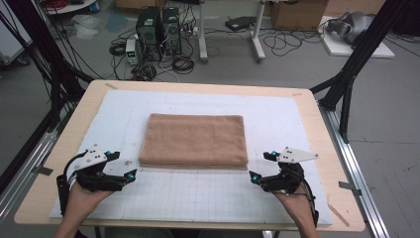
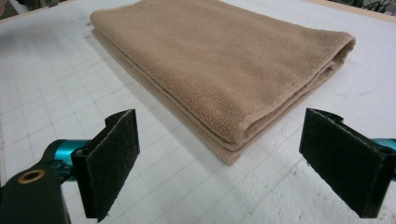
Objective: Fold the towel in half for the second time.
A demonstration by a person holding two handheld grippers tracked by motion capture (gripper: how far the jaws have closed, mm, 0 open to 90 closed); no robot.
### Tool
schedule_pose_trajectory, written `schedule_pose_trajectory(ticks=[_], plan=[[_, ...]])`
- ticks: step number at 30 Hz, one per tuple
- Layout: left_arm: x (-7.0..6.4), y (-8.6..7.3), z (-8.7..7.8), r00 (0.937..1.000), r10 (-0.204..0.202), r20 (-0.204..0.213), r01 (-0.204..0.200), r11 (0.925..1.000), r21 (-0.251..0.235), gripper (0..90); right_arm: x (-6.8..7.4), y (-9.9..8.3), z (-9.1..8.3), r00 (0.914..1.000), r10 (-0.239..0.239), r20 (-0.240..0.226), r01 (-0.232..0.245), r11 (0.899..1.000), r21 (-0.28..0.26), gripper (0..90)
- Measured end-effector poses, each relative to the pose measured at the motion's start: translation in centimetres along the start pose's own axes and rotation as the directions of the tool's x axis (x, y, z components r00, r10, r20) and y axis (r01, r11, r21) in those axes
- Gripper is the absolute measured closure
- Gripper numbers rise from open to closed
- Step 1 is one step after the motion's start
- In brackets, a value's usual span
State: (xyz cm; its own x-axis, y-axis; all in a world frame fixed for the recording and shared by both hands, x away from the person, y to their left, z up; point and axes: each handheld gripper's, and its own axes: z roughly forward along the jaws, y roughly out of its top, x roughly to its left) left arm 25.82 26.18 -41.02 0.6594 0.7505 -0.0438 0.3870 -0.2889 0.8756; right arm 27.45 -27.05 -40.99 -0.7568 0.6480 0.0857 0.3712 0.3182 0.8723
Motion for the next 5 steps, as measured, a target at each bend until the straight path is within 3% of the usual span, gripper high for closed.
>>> schedule_pose_trajectory(ticks=[5], plan=[[-0.31, -0.15, 0.00, 1.0000, -0.005, -0.003, 0.005, 0.9999, -0.011, 10.7, 0.20, -0.60, -0.17, 1.0000, -0.006, 0.004, 0.006, 1.000, 0.009, 11.2]])
